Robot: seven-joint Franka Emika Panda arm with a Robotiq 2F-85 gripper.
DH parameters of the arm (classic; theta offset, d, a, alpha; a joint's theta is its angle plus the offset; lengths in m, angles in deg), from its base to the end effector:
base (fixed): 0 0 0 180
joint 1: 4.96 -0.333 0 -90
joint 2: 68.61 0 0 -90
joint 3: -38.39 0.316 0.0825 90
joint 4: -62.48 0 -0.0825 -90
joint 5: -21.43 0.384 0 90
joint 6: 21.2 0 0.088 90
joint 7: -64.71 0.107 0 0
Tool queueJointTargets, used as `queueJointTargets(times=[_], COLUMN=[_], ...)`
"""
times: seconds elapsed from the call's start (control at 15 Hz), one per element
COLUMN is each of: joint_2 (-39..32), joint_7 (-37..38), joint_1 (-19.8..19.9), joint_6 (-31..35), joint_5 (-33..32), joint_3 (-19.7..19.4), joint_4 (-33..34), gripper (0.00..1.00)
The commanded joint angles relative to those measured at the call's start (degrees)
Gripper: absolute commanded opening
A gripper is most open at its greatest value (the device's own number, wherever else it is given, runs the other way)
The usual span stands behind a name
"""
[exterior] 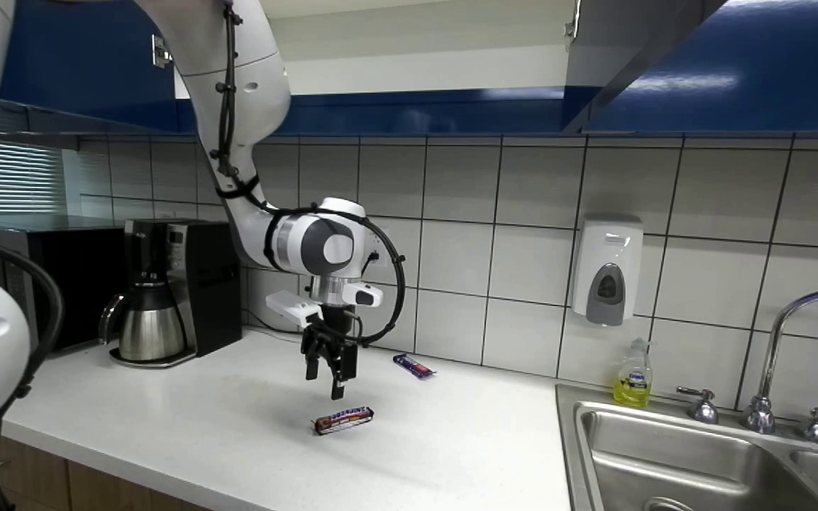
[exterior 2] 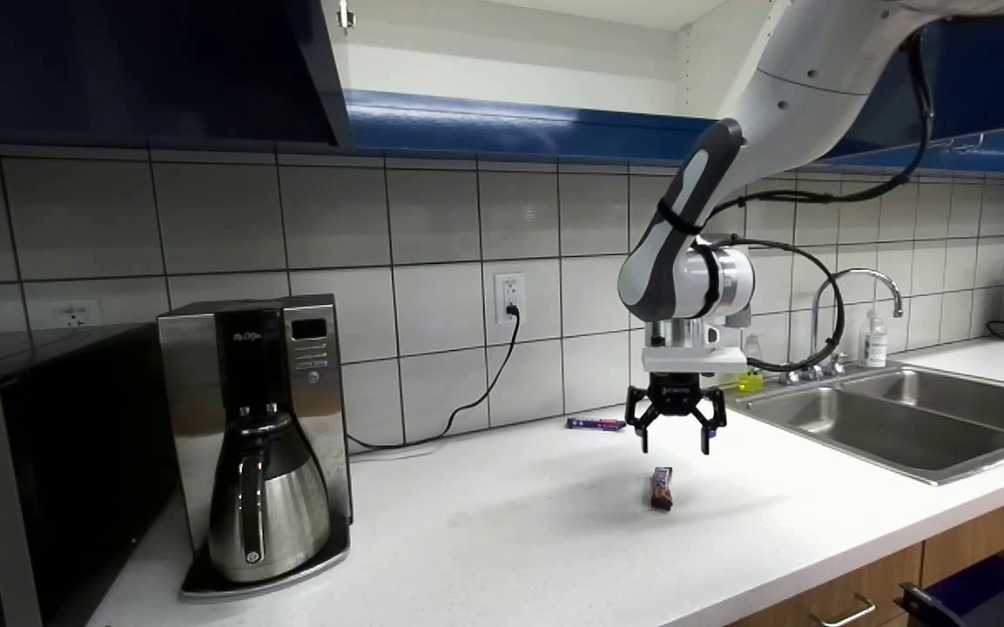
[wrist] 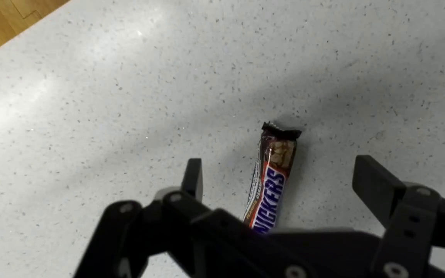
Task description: Put the brown packet in the open upper cabinet.
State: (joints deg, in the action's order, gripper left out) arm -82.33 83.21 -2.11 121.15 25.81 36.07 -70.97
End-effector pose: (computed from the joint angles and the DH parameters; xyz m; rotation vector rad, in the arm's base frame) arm 0.5092 -0.0468 0.2286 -3.0267 0.7325 0.1356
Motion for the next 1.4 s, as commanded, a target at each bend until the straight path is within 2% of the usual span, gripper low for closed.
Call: queueJointTargets(times=[0.0, 0.2, 0.27, 0.73, 1.0, 1.33], joint_2=[-4.91, -7.23, -5.6, -7.2, -5.41, -6.47], joint_7=[2.43, 3.09, 1.01, 1.3, 6.81, 14.11], joint_1=[-1.06, -1.24, -0.99, -1.14, -2.4, -5.12], joint_6=[0.06, -0.04, 0.05, 0.05, 2.44, 3.67], joint_5=[-0.26, -0.16, 0.35, 0.34, 0.0, -1.53], joint_3=[-1.69, -2.73, -2.27, -2.73, -4.27, -6.81], joint_4=[4.95, 7.2, 5.03, 6.65, 4.4, 4.5], gripper=[1.0, 1.0, 1.0, 1.0, 1.0, 1.0])
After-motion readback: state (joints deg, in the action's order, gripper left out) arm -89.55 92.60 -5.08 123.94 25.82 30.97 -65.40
